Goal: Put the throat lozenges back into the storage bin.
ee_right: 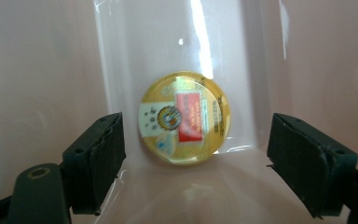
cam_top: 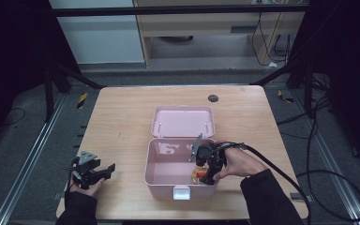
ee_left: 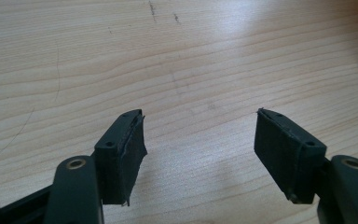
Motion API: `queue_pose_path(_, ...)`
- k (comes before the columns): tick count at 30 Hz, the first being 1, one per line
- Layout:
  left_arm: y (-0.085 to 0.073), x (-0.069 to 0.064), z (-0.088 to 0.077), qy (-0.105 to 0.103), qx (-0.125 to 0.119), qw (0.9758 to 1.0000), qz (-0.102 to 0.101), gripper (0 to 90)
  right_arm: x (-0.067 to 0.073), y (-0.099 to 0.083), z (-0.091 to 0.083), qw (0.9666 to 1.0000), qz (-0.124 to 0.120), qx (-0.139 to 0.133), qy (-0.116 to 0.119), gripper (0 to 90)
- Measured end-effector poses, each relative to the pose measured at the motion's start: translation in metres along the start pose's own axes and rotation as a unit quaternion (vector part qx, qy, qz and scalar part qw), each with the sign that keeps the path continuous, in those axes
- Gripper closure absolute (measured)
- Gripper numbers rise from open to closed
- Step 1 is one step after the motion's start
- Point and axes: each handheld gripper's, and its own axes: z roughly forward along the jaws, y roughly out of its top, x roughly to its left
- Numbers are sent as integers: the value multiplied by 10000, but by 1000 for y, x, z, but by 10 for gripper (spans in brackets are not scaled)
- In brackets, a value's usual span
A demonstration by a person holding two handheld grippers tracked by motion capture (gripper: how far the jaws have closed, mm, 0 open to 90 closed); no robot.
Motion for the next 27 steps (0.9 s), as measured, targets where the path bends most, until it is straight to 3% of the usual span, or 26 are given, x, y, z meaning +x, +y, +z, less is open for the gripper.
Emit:
queue_pose_path(5, 0, -1, 0, -3, -5, 10000, 0, 326, 1, -1, -8, 9996, 50, -269, -81, 200)
queue_pose_path(9, 0, -1, 0, -7, -5, 10000, 0, 327, 1, -5, -21, 9977, 220, -584, -282, 200)
queue_pose_path(15, 0, -1, -1, -3, -15, 10000, -16, 327, -3, -15, -46, 9886, 601, -1135, -791, 158)
queue_pose_path(21, 0, -1, -1, -11, -23, 10000, -15, 328, -5, -33, -71, 9689, 1118, -1697, -1408, 108)
queue_pose_path(22, 0, -1, -1, -13, -22, 10000, -16, 328, -5, -38, -74, 9622, 1259, -1876, -1520, 102)
queue_pose_path(24, 0, -1, -1, -13, -21, 10000, -16, 328, -6, -46, -78, 9534, 1431, -2050, -1686, 83)
queue_pose_path(27, 0, -1, -1, -14, -22, 10000, -15, 328, -5, -61, -84, 9364, 1734, -2328, -1973, 61)
